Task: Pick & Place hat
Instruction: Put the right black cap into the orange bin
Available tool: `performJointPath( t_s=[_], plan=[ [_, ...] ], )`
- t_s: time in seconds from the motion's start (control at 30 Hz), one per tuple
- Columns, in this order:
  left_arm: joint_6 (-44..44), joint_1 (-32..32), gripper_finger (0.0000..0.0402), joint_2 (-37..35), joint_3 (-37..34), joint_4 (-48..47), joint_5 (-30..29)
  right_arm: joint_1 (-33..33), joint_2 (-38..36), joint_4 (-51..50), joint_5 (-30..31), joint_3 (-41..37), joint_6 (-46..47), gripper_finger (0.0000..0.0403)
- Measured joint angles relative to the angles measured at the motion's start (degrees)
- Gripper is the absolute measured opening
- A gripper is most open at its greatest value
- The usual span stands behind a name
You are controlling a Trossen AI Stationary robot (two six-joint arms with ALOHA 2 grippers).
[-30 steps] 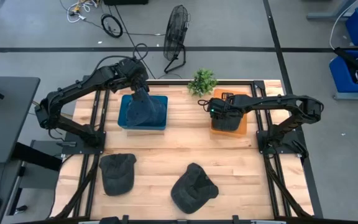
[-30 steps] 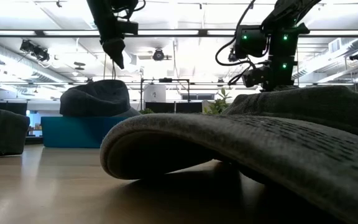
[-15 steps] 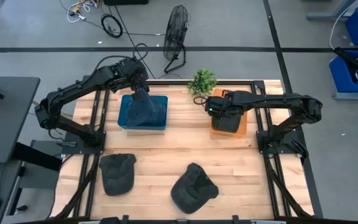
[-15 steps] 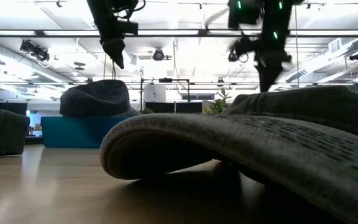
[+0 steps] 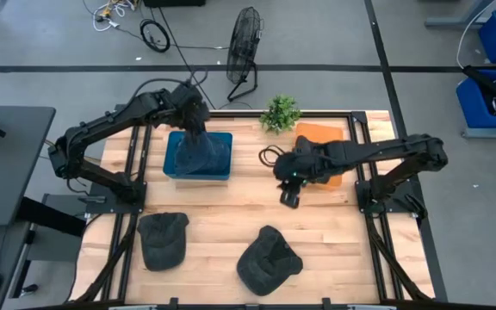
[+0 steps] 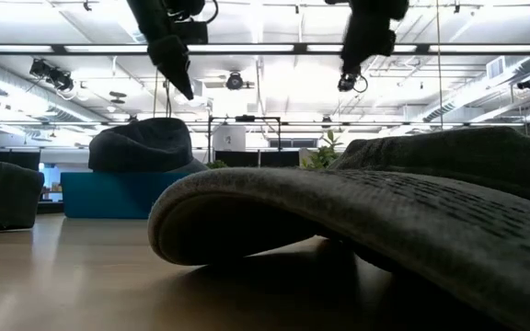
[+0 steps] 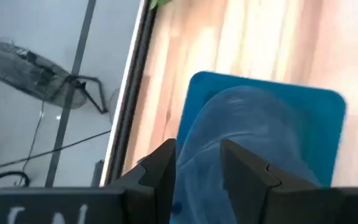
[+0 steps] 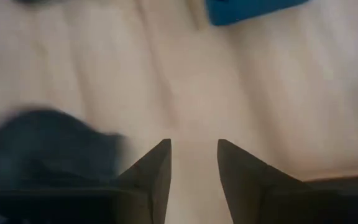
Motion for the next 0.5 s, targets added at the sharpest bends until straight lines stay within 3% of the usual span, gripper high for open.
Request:
performJointPath(
  t_s=[0.1, 0.27, 0.5],
  plan=[
    [0.01, -1.10, 0.0128, 0.00, 0.01, 0.41, 0.02, 3.36, 1.60, 2.69, -3.49, 0.01, 8.51, 0.0139],
    [-0.05, -3.15, 0.0128, -0.02, 0.01, 0.43, -0.02, 8.90, 7.42, 4.77, -10.67, 0.01, 12.07, 0.0156],
    [-0.05, -5.80, 0.0128, 0.00, 0.01, 0.40, -0.04, 12.46, 17.15, 8.35, -24.92, -0.04, 28.20, 0.0200]
  ],
)
